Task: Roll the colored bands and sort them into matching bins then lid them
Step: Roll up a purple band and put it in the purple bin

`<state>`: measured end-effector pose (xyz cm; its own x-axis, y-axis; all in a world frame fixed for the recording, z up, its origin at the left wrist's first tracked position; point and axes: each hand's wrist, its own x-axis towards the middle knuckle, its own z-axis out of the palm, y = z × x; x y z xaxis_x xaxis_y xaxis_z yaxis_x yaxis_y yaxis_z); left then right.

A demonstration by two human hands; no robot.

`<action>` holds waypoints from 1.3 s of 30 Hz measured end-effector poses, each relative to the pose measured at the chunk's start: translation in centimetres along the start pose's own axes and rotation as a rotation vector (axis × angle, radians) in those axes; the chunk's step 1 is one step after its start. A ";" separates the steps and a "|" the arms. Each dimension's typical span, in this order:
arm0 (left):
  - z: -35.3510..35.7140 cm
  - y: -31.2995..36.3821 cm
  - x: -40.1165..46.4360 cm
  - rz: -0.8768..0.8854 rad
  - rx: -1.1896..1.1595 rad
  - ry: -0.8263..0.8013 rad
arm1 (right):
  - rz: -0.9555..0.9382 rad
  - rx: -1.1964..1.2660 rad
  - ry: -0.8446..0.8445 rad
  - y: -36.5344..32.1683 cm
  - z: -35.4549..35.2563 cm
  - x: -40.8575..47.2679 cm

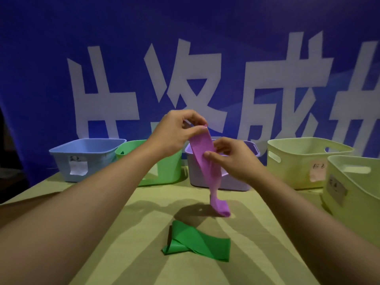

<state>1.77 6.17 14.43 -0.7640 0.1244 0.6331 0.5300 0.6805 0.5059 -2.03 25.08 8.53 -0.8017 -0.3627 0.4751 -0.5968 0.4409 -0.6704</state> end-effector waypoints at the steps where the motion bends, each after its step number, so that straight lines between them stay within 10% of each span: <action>1: -0.6 0.8 0.1 0.021 -0.013 0.002 | -0.007 0.015 0.014 -0.4 -0.4 -0.2; 14: -6.3 8.8 -1.1 0.117 -0.155 0.065 | 0.034 0.401 -0.079 -6.2 -1.8 -6.2; 39: 0.8 3.4 -5.8 -0.122 -0.284 0.049 | 0.308 0.112 -0.477 0.2 2.7 -13.8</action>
<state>7.73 8.33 12.03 -0.8131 0.0146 0.5819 0.5227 0.4582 0.7189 8.99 27.97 0.37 -0.8186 -0.5728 -0.0432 -0.3106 0.5046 -0.8056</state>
